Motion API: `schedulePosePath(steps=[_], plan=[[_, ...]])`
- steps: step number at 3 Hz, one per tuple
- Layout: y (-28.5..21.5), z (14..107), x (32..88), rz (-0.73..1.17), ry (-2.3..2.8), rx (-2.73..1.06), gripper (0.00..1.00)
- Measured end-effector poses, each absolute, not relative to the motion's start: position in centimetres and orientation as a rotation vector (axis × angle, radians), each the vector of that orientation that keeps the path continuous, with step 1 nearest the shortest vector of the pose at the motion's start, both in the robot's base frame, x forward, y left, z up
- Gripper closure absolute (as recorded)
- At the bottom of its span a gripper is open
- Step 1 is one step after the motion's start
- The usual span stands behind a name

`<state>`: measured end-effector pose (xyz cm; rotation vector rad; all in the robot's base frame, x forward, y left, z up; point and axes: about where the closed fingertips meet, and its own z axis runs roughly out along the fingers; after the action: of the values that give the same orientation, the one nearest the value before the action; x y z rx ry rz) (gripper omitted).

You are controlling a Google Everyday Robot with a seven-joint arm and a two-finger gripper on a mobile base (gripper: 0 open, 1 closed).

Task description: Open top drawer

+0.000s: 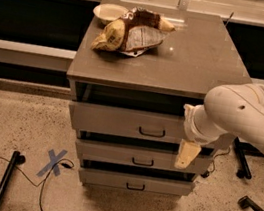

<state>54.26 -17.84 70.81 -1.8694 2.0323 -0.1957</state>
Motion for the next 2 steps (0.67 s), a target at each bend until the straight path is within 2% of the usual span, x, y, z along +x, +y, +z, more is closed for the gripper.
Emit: schedulePosePath(steps=[1, 2], plan=[[-17.6, 68.7, 56.8, -0.172, 2.013, -1.905, 0.00], [-17.4, 65.9, 59.6, -0.114, 2.015, -1.955, 0.08]])
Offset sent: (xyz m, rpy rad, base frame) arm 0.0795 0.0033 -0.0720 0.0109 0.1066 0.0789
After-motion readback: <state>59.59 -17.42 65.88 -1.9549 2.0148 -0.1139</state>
